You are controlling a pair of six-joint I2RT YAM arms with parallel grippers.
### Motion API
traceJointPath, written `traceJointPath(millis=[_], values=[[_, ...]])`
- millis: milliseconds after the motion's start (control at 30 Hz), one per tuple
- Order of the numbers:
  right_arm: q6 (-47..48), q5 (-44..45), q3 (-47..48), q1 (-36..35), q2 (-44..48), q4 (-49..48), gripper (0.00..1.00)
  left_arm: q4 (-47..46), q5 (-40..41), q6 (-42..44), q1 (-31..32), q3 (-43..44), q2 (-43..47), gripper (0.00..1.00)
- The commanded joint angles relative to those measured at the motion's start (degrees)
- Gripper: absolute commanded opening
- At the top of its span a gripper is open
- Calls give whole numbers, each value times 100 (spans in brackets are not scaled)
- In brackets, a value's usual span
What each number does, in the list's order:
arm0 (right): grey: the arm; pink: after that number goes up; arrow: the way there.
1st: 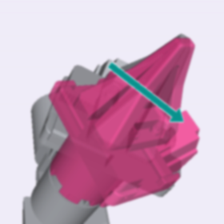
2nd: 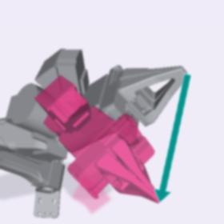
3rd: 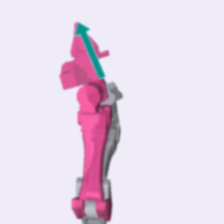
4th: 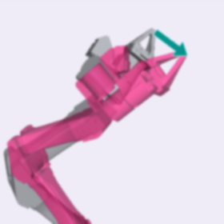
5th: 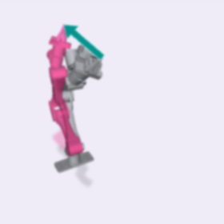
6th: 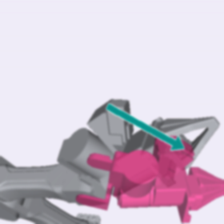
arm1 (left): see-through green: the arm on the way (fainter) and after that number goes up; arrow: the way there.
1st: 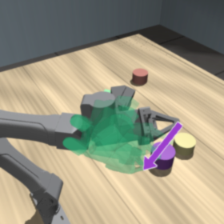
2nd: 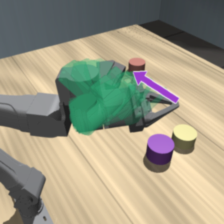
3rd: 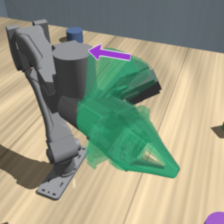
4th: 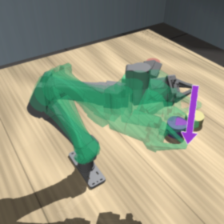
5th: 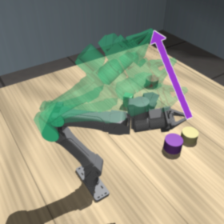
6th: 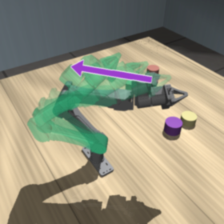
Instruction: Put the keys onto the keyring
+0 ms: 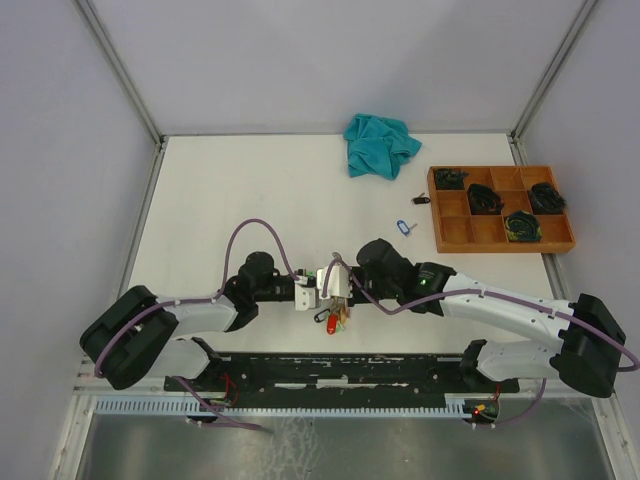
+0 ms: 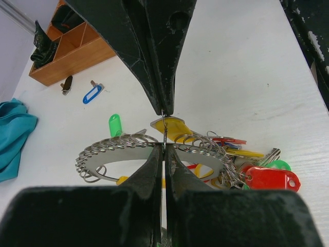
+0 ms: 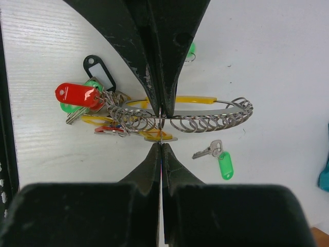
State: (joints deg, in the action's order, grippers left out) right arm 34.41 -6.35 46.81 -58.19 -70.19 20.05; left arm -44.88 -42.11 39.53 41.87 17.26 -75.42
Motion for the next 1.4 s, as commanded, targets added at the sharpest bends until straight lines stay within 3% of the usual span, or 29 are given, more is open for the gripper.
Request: traceJointPath(millis=[0,1367], values=[[91,6,237,-75,-24,-133,1,-374,-226,-252,28,243,-31,3],[107,431,180,-292,15,94,1,-148,-87,-468,48,344,27,3]])
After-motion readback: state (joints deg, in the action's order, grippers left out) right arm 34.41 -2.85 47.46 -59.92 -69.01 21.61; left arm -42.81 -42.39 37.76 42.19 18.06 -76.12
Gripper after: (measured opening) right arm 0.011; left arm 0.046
